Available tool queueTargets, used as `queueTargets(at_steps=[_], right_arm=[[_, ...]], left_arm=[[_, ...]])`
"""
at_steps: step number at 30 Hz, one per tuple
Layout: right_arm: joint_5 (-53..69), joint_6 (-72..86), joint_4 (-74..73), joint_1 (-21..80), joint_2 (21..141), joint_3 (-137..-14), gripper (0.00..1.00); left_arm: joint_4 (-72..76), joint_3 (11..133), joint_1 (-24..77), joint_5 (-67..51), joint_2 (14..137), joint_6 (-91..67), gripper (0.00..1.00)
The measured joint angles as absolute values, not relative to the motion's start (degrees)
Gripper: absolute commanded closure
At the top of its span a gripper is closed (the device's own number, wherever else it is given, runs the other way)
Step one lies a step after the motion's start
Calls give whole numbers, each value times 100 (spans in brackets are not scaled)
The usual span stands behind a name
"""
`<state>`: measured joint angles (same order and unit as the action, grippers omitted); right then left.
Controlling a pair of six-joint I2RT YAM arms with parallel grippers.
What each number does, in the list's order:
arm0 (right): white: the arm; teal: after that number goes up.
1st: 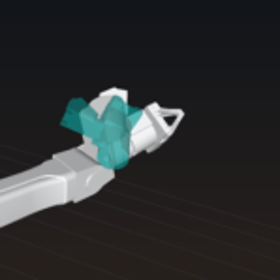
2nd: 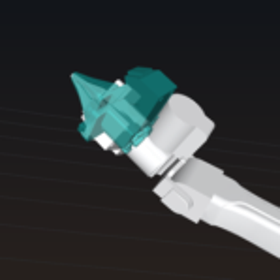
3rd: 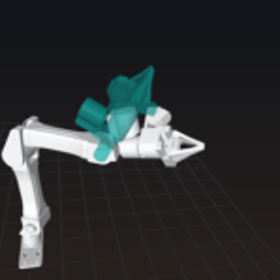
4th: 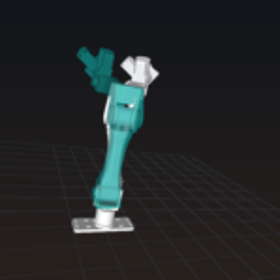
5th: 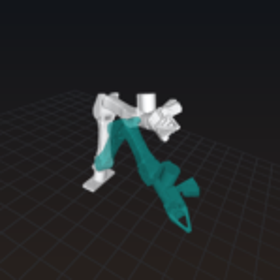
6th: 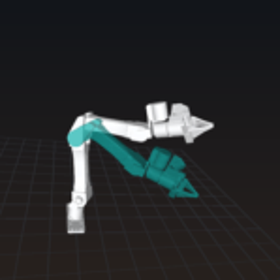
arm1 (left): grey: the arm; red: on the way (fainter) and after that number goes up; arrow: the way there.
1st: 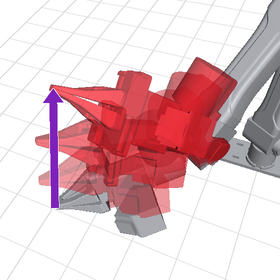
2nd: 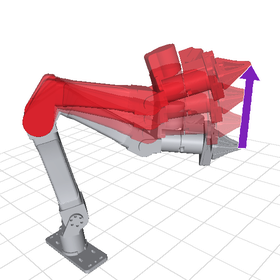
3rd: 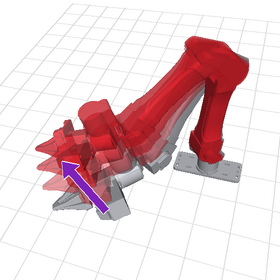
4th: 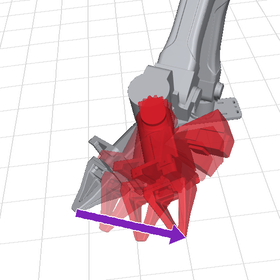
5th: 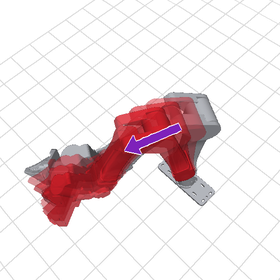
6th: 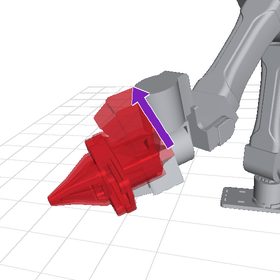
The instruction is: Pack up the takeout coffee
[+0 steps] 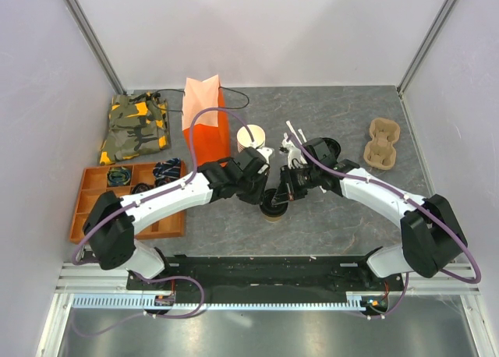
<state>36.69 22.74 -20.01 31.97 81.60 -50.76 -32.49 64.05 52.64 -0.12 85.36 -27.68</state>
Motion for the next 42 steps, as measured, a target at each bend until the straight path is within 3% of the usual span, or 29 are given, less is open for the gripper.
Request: queueTargets(at_steps=[27,42], right_arm=[[3774,2279,-2036,3127,7636,-5017,92],[3594,2008,-2211,3109,7999,-5019,95]], left_arm=[[-3151,6702,5210,-30,8307,-2764,91],[-2989,6462,5242,-158,8685,-2823,92]])
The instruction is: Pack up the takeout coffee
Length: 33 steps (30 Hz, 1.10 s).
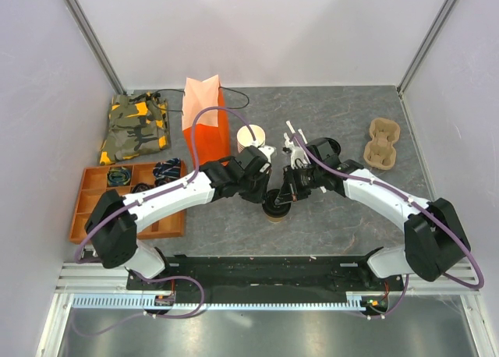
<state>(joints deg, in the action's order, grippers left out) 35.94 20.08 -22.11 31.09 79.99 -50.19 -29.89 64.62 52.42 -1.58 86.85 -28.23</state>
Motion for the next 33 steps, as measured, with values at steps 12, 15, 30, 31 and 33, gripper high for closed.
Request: queueTargets(at_steps=[12,15,30,31,33], right_arm=[[3765,1975,-2239,3103,7966,-5030,86],[3798,1975,-2322,3103,7793,-5037,79],[3380,1761,-2545,2864,7564,-5280,78],[3334,1739,-2554,2860,7614,-5286,78],[3262,1678,-2585,2860,7677,-5286,78]], left_arm=[[-2961,6355,5262,-482,8243,-2687,66],[-2867,6211,5264,-609,7758,-2554,64],[-2550,6058,5203,-1190,7581,-1883,70],[-2543,6058,5196,-1227,7625,-1865,73],[-2526,6066,5199,-1269,7738,-1833,76]])
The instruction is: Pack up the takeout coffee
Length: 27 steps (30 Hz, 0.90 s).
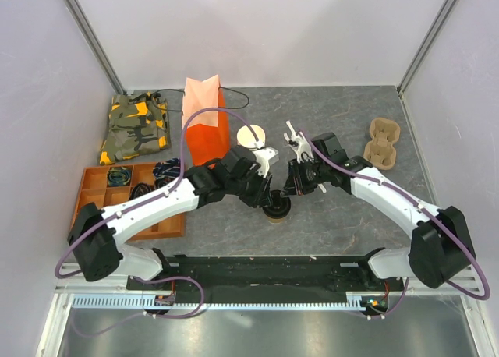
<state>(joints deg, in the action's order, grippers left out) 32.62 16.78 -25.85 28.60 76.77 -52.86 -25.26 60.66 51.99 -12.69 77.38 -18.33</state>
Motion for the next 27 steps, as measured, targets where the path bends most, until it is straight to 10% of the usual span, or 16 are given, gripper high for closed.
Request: queueTargets(at_steps=[27], right_arm=[[3649,1546,-3002,2801,7544,-5129,82]], left_arm=[[-2482,6420,4751,-1605,8820,-1667,79]])
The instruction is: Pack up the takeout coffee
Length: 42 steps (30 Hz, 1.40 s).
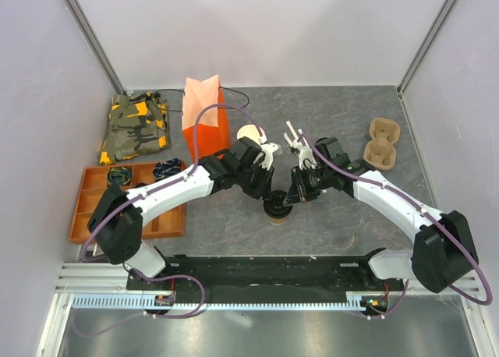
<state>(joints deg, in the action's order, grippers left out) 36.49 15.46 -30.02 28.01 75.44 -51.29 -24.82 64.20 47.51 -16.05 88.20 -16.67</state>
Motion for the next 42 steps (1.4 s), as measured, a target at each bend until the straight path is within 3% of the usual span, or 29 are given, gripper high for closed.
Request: queueTargets(at_steps=[9,14,19,29,42], right_arm=[[3894,1590,-3177,2801,7247,-4967,80],[3881,1645,-3114,2783,7135,-5159,81],[3846,1671,-3035,2775,7131,-5194,84],[3568,1761,-3227,2700,6921,-4890,90],[2388,1518,-3527,2674,6906,-5133,87]], left_arm=[[-2329,6532,4624,-1929,8897,-1535,73],[-2182,6184,4650,-2152,8254,-1452,71],[-2075,6025,4821,-2250,7793,-1426,74],[-1959,6029,5146,-2246,8355,-1428,80],[-1909,6025,5146,-2178,8748,-1516,84]])
